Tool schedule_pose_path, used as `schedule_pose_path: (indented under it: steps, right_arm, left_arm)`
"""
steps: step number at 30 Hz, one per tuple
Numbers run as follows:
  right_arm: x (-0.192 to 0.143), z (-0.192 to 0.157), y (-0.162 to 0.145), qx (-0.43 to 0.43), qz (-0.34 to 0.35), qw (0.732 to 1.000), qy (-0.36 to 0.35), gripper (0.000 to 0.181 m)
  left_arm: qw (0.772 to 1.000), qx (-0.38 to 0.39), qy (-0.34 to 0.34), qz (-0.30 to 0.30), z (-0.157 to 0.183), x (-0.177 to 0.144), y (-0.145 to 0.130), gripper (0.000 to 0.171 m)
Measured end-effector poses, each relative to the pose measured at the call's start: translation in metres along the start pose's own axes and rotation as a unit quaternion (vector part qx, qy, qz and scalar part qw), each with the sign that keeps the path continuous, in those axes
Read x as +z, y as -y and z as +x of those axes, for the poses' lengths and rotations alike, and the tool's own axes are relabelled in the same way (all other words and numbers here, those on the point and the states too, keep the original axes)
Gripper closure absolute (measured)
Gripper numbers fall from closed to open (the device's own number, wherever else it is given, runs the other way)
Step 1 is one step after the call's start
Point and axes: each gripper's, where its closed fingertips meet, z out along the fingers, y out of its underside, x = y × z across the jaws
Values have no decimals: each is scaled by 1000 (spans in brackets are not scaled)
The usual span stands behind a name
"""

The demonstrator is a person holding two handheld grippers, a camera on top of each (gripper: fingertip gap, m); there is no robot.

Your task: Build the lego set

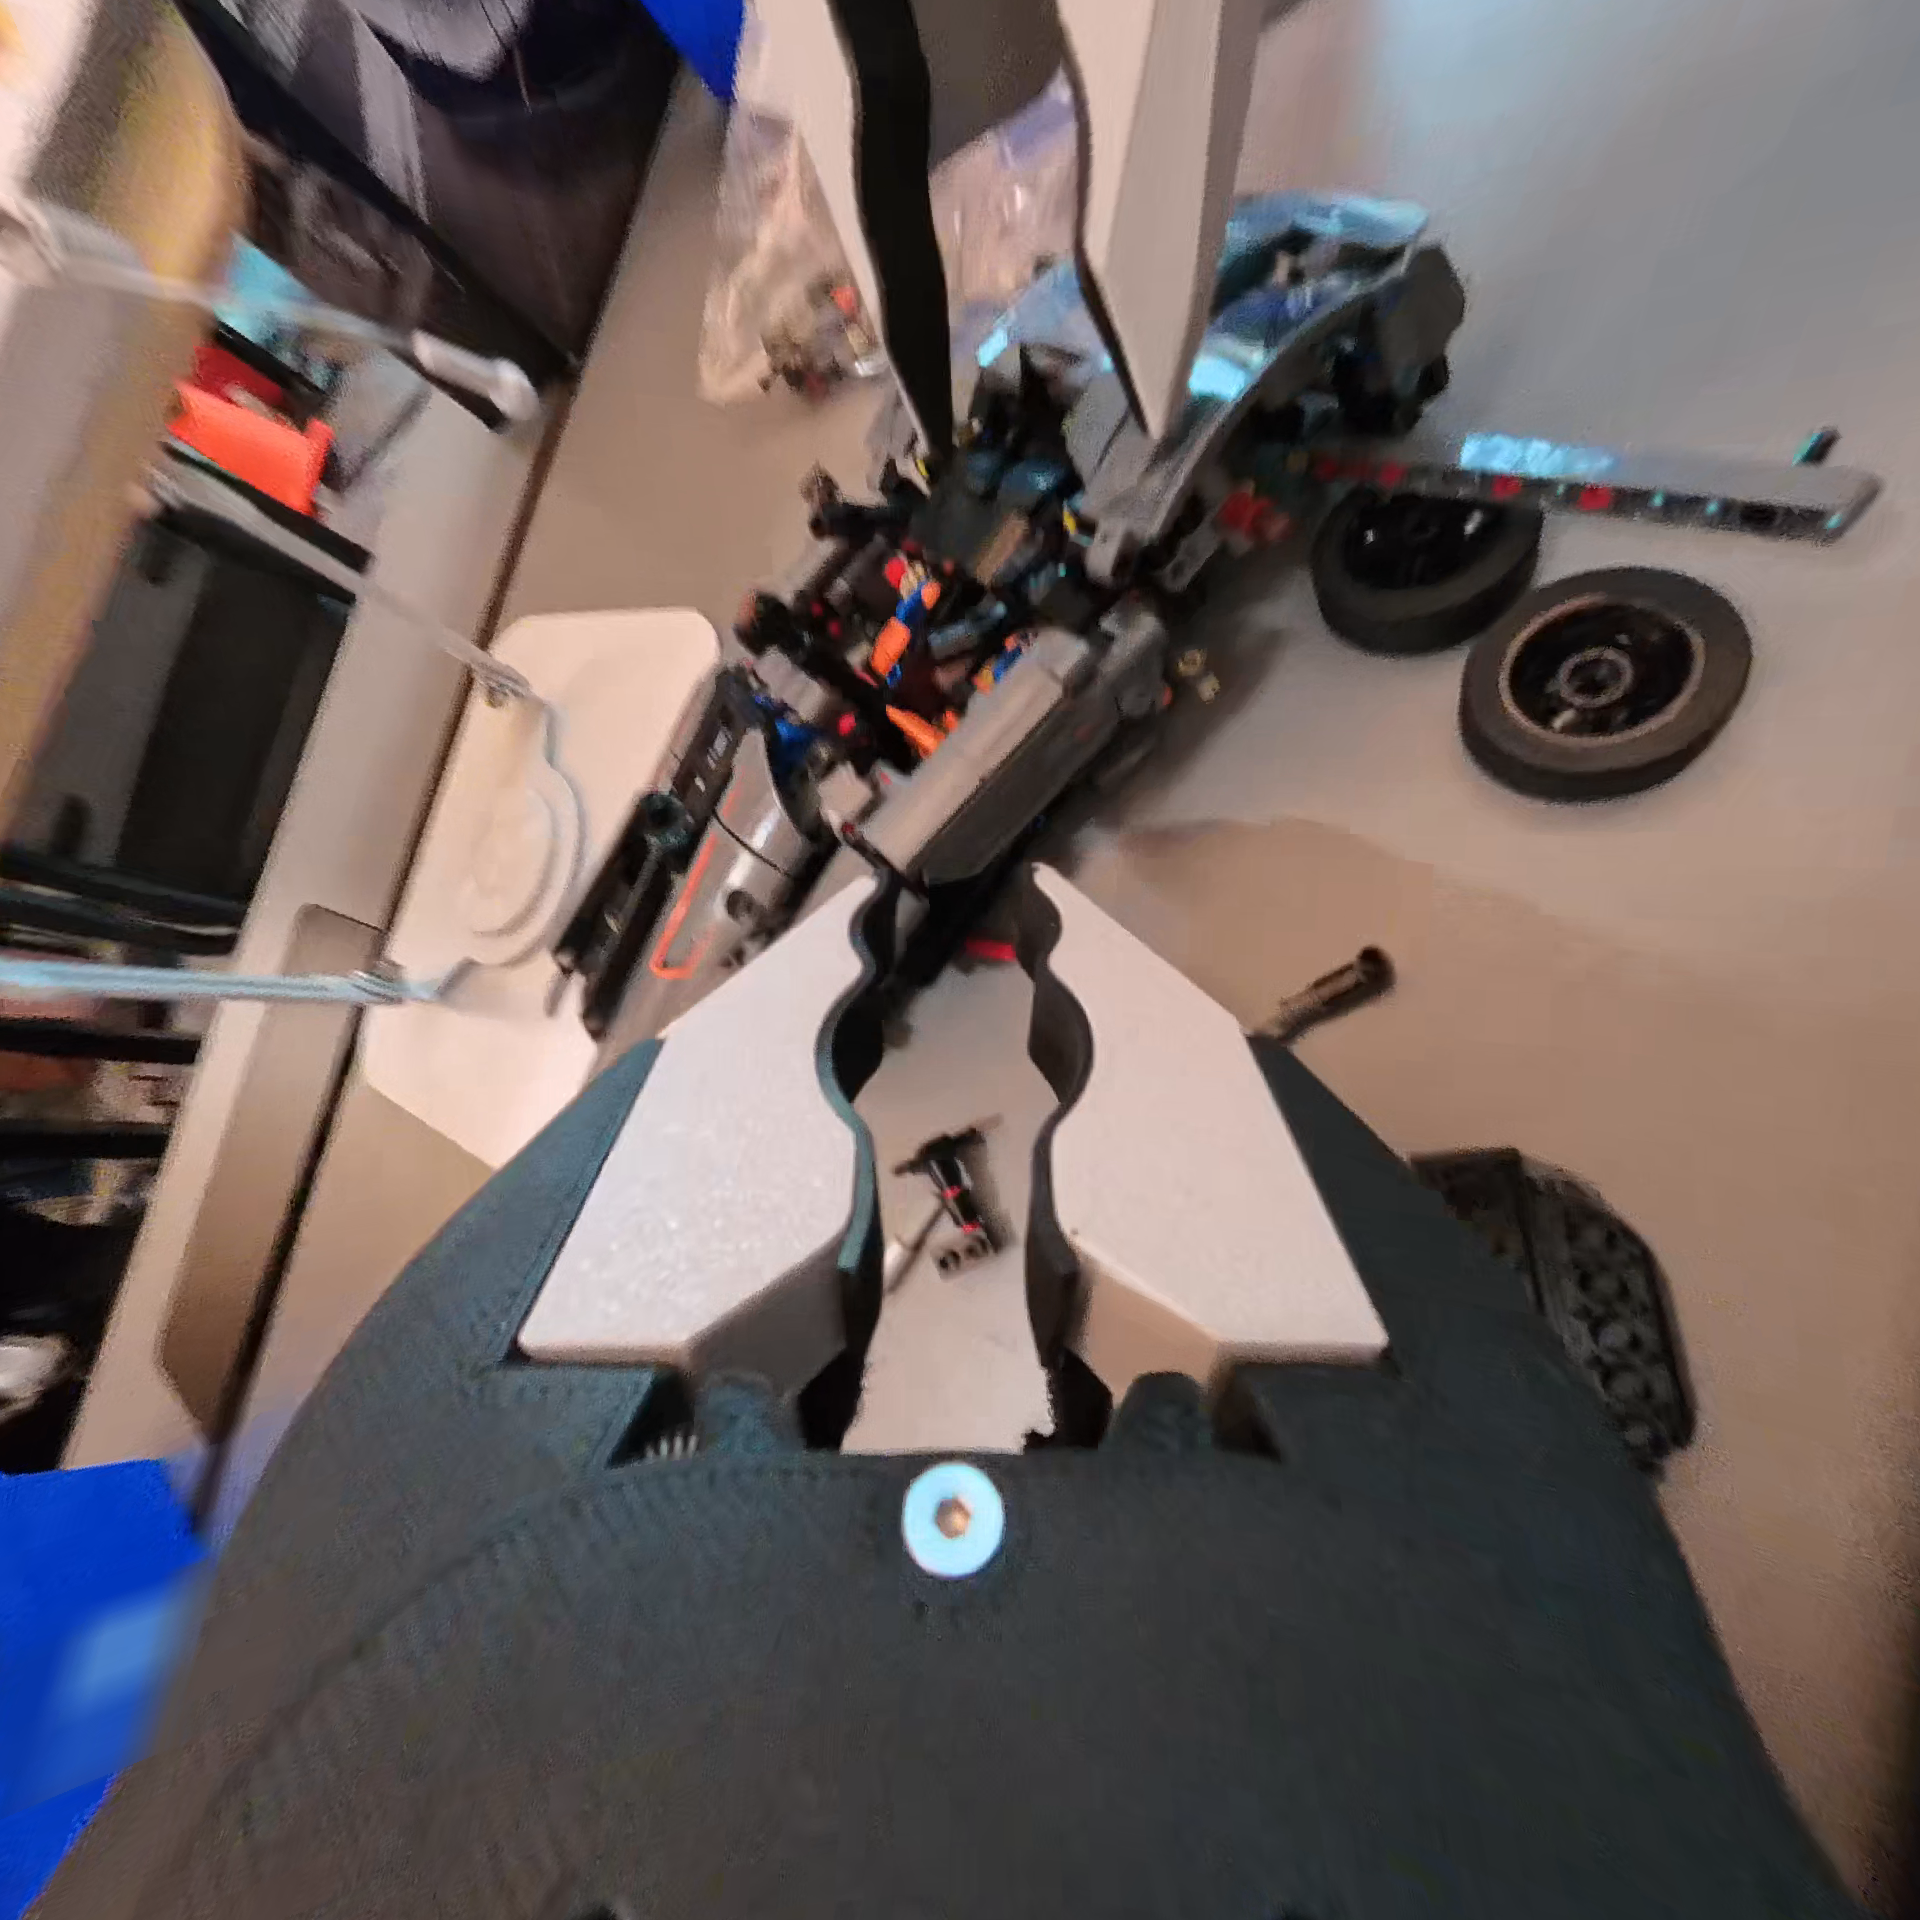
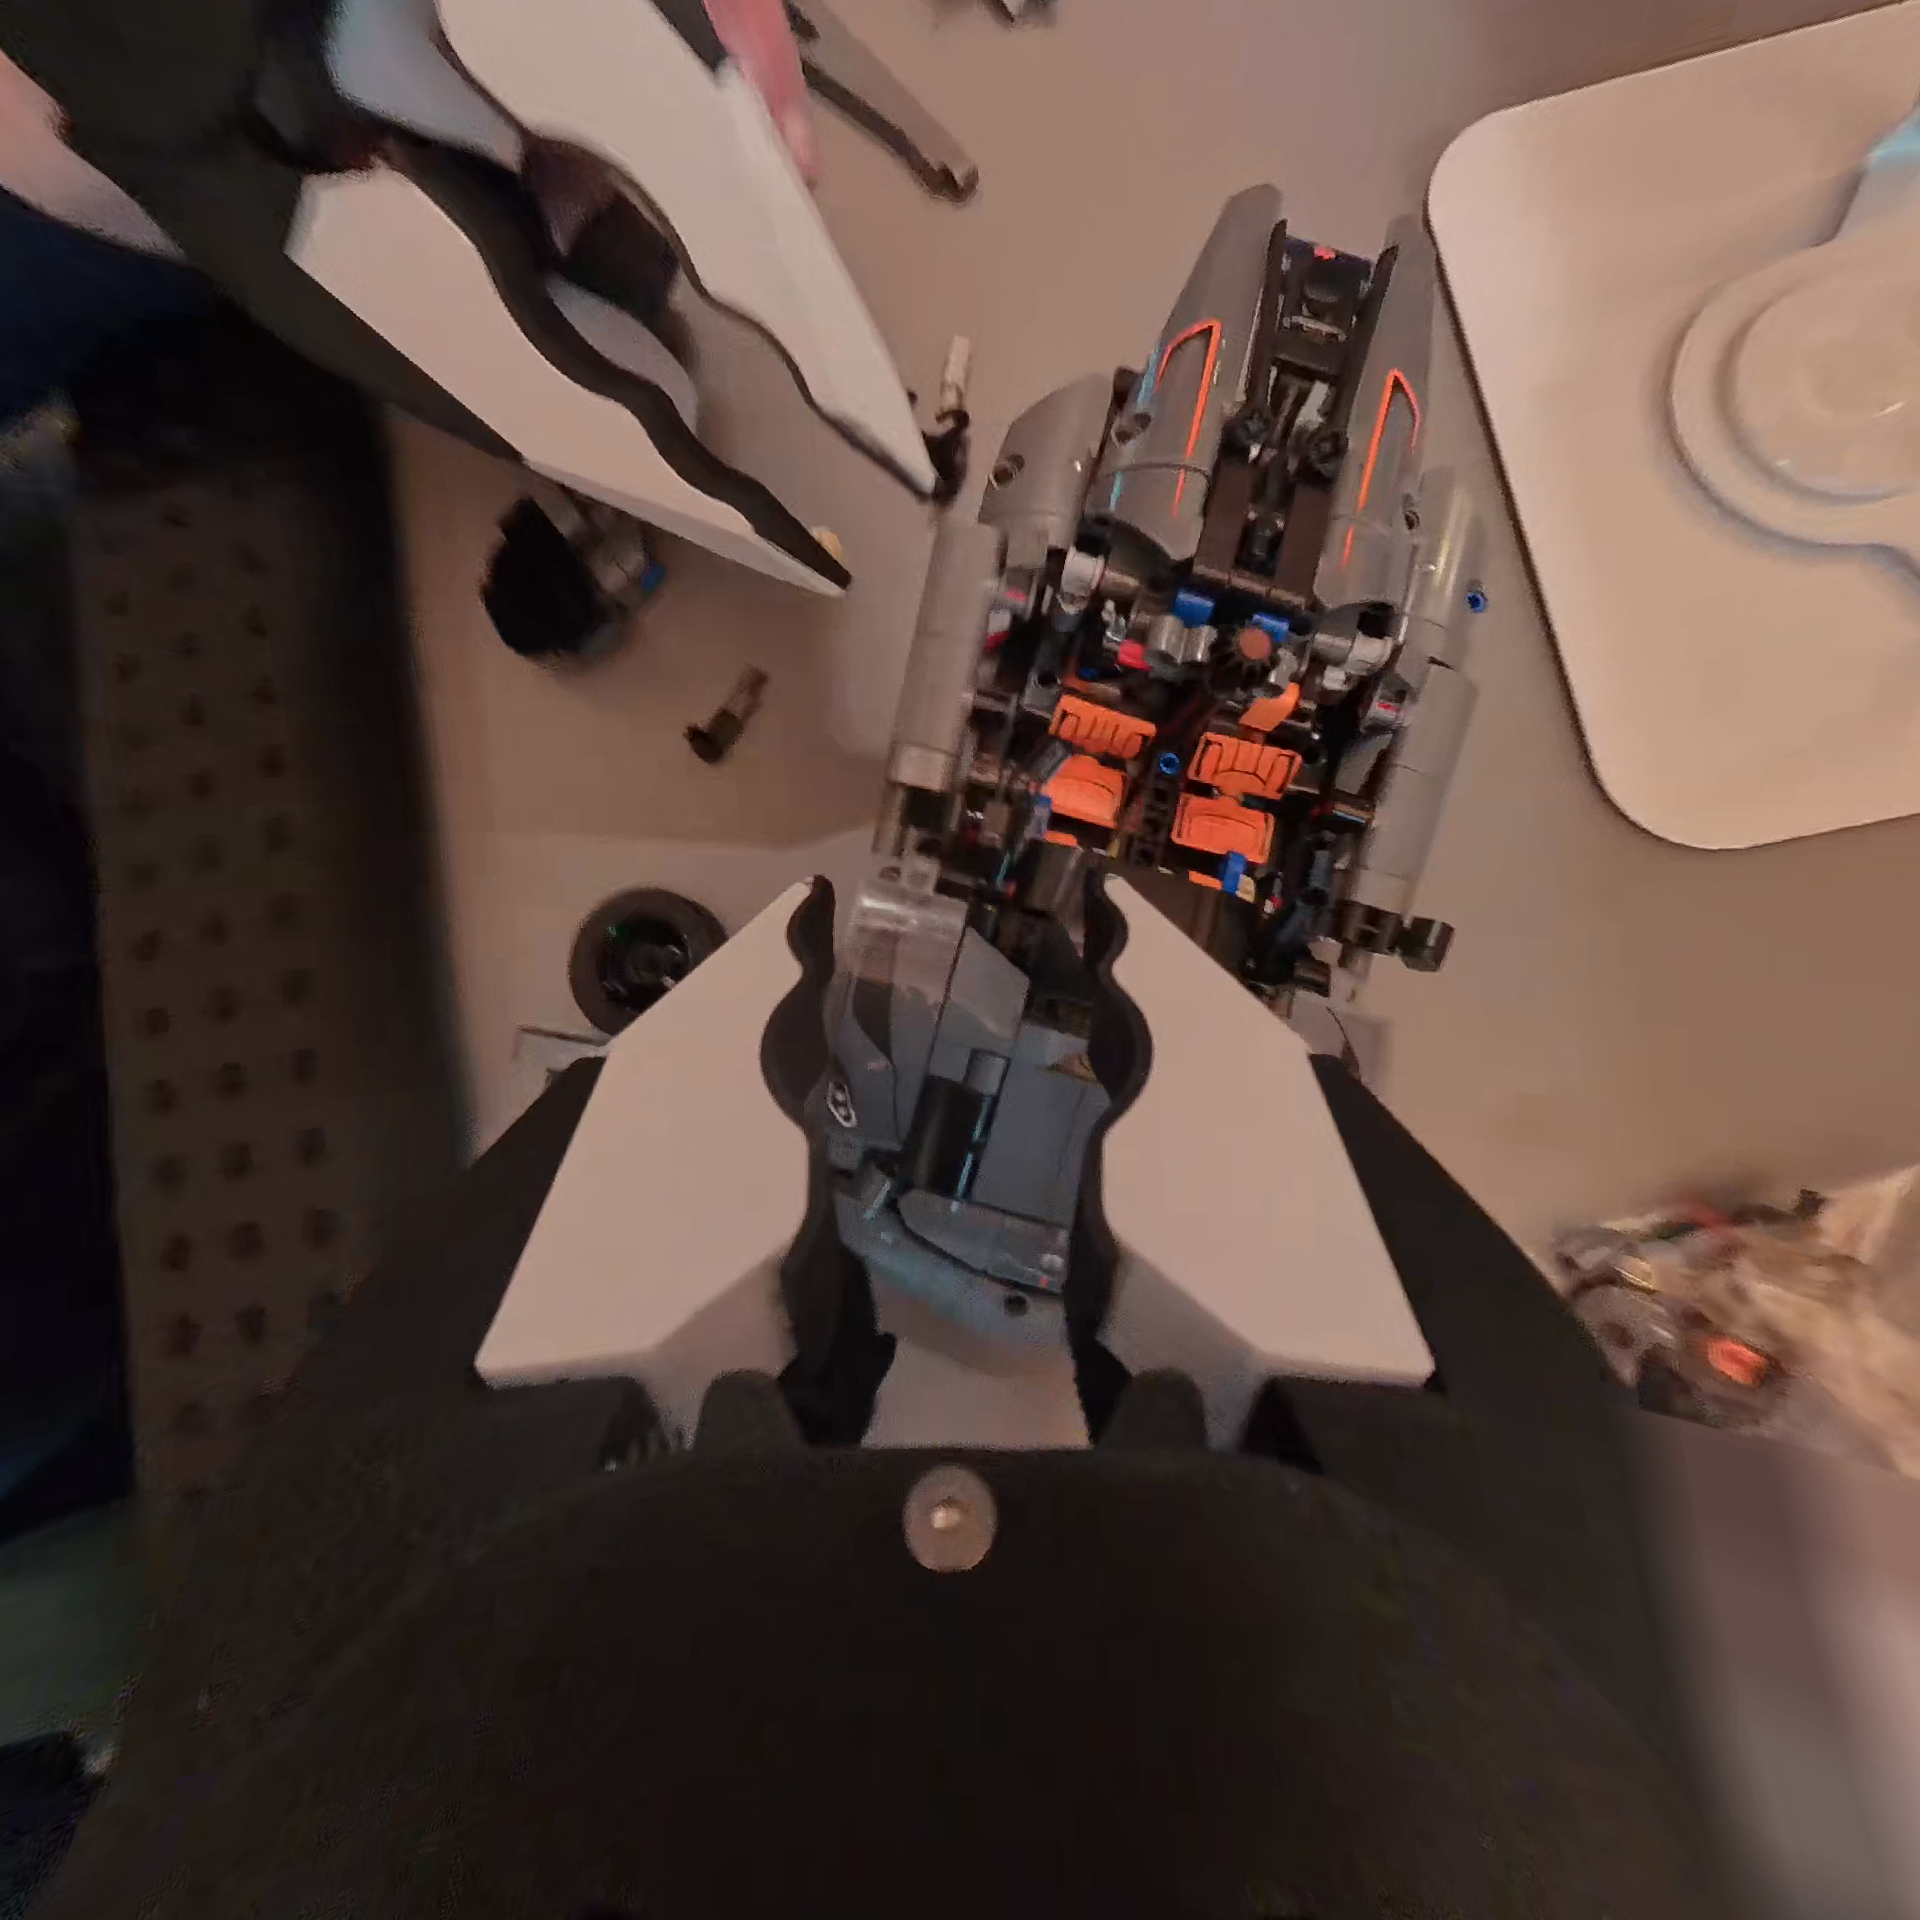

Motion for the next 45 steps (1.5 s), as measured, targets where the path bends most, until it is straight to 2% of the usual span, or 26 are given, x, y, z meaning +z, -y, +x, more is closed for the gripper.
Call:
schedule_pose_path:
  steps: [4, 7, 10, 12, 13, 17, 18, 26, 27, 28, 31, 33, 35, 41, 45]
  right_arm:
    - [15, -1, -19, -26, -55, 998, -10, 127]
    - [17, -1, -17, -29, -43, 999, -7, 126]
    - [19, -1, -15, -17, -28, 999, -8, 130]
    - [19, -2, -15, -14, -25, 1000, -6, 131]
    - [19, -2, -14, -12, -22, 1000, -4, 132]
    - [22, -3, -11, -2, -18, 1000, -2, 139]
    - [24, -5, -11, 7, -17, 1000, 7, 147]
    - [29, -1, -10, -2, -21, 1000, -7, 149]
    - [29, 3, -10, 2, -22, 1000, -16, 150]
    - [29, 6, -11, 6, -23, 999, -23, 151]
    - [31, 4, -9, -3, -19, 1000, -21, 153]
    - [33, 3, -7, 9, -10, 1000, -10, 152]
    - [34, 2, -7, 1, -11, 1000, -6, 152]
    - [36, 2, -7, -13, -1, 1000, 8, 152]
    - [36, 1, -7, -14, 3, 1000, 18, 152]
  left_arm:
    - [998, 62, -6, 3, 13, 14, 31, 132]
    - [994, 92, -23, -58, 24, 38, 24, 123]
    - [992, 26, -34, -121, 26, 56, 5, 117]
    - [993, -3, -28, -116, 25, 57, 7, 116]
    - [993, 14, -14, -113, 22, 55, 7, 123]
    - [992, 21, 12, -122, 18, 55, 7, 126]
    - [991, 36, 20, -127, 17, 55, 7, 126]
    - [994, 40, -23, -97, 19, 52, 0, 130]
    - [994, 38, -22, -100, 19, 52, -2, 131]
    - [994, 46, -14, -93, 17, 50, -1, 140]
    - [993, 72, -10, -98, 23, 46, -1, 141]
    - [995, 50, -17, -89, 21, 45, -5, 141]
    - [993, 74, -9, -91, 23, 44, -5, 142]
    - [991, 23, -111, -72, 25, 42, -5, 144]
    - [986, 21, -157, -56, 29, 38, -2, 146]
